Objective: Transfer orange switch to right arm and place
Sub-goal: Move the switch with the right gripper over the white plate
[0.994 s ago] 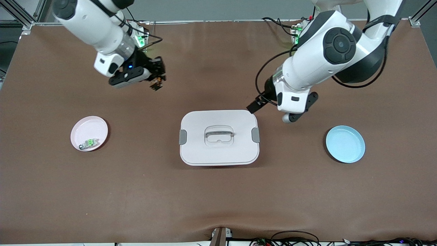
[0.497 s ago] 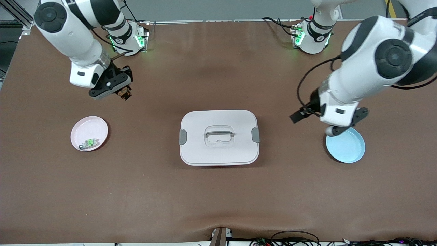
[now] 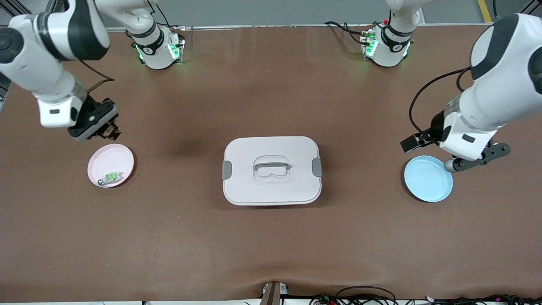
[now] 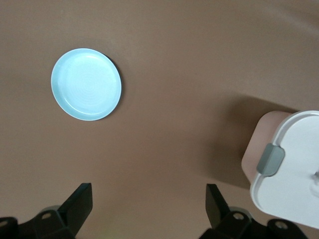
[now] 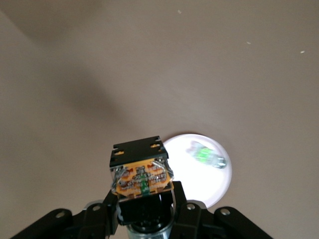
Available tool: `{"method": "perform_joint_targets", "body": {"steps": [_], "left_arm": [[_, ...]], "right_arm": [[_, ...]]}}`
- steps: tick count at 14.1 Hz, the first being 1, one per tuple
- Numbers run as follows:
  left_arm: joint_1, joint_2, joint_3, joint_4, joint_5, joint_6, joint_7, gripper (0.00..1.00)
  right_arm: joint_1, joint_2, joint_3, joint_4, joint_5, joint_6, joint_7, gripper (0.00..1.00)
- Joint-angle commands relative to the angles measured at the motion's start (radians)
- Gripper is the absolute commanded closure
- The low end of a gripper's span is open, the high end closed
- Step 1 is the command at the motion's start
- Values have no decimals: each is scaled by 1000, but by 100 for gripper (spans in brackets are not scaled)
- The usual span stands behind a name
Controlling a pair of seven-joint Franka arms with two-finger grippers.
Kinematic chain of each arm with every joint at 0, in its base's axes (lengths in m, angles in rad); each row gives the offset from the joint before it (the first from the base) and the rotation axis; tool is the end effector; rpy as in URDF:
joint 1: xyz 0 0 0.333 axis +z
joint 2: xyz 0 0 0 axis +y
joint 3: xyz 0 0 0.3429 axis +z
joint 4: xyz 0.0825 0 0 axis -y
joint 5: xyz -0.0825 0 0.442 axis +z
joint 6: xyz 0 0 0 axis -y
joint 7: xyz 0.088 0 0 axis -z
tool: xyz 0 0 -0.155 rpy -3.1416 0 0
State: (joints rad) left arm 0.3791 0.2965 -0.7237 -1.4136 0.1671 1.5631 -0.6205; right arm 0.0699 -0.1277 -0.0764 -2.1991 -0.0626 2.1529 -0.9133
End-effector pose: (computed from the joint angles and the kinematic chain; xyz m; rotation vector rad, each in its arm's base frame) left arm 0.6655 -0.1530 0.5332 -3.0980 -0.4455 0.1234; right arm 0.5659 -0.0090 0.3964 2.7332 1.3872 0.0818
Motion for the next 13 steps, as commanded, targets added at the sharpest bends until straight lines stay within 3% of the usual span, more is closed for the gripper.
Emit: {"method": "perform_joint_targets", "body": {"steps": [1, 5, 8, 10, 13], "left_arm": [[1, -66, 16, -10, 14, -32, 86, 0], [-205, -187, 304, -80, -52, -40, 315, 0], [-351, -255, 498, -126, -96, -54, 421, 0], [-382, -289, 555, -162, -116, -54, 465, 0], [-385, -307, 567, -171, -117, -54, 472, 0]], "right_arm": [[-128, 89, 20, -19, -13, 137, -224, 95], [-226, 227, 21, -19, -5, 287, -364, 95], [-249, 278, 21, -21, -3, 320, -414, 95], [-254, 304, 21, -42, -3, 372, -455, 95], [-262, 353, 21, -71, -3, 446, -570, 95]]}}
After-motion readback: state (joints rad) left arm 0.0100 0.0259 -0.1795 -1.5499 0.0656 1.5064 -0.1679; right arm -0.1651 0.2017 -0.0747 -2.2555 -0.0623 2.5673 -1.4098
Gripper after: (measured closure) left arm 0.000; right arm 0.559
